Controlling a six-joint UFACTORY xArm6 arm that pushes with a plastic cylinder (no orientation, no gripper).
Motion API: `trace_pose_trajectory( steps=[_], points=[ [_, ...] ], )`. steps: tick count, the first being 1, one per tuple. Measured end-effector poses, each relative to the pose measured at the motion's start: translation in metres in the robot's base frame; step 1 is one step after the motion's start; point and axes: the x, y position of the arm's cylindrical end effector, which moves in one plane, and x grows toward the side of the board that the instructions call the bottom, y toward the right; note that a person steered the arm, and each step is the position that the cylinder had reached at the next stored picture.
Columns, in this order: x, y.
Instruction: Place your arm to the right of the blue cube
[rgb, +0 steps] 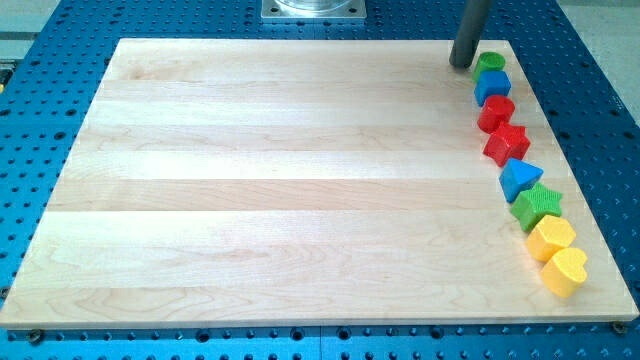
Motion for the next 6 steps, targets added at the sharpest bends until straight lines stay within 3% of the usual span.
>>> trace_pose_trajectory(
  steps=[1, 2, 3, 4, 6],
  points=[
    [-0.023, 0.012],
    [-0.014, 0.05],
    [0.05, 0.093],
    [0.084, 0.093],
    [0.084, 0.075]
  ],
)
